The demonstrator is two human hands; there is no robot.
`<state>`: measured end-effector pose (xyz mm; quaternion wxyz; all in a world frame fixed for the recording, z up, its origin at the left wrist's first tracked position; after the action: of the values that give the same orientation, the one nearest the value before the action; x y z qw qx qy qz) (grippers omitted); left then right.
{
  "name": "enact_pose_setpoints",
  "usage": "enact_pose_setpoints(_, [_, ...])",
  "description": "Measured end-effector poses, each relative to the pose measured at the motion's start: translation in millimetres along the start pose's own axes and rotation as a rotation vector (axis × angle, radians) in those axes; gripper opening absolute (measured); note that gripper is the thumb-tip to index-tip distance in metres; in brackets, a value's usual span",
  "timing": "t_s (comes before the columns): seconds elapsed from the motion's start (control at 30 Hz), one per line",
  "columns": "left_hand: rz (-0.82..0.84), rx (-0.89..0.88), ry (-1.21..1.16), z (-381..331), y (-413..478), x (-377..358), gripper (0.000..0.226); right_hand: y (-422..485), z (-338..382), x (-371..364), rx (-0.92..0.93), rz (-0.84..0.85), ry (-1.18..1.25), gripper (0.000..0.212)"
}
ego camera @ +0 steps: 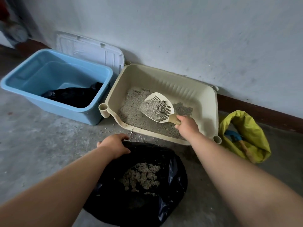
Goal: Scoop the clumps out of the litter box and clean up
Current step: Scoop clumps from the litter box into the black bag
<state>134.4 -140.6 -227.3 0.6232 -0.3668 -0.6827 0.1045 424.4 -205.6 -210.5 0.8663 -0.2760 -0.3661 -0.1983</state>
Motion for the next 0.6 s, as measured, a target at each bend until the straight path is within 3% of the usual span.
enact_pose_setpoints(0.23, [-0.005, -0.016, -0.012, -0.2, -3.6, 0.5, 0.059, -1.9, 20.2, 1.5, -0.039, 0.026, 0.041, 0.042])
enact_pose_setpoints(0.6, [-0.012, -0.009, -0.023, 5.2, -4.9, 4.4, 0.060, -17.4, 32.7, -0.1, -0.001, -0.045, 0.245, 0.047])
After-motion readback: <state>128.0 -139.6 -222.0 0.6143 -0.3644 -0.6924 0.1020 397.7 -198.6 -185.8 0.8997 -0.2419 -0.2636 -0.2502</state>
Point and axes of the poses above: each hand's wrist, its own y-axis towards the middle knuckle, its own x-axis out of the back of the hand, z = x × y, the point moved 9 cm from there along y, towards the middle knuckle, and after that the axes turned 15 degrees about y, right-handed, at the moved point
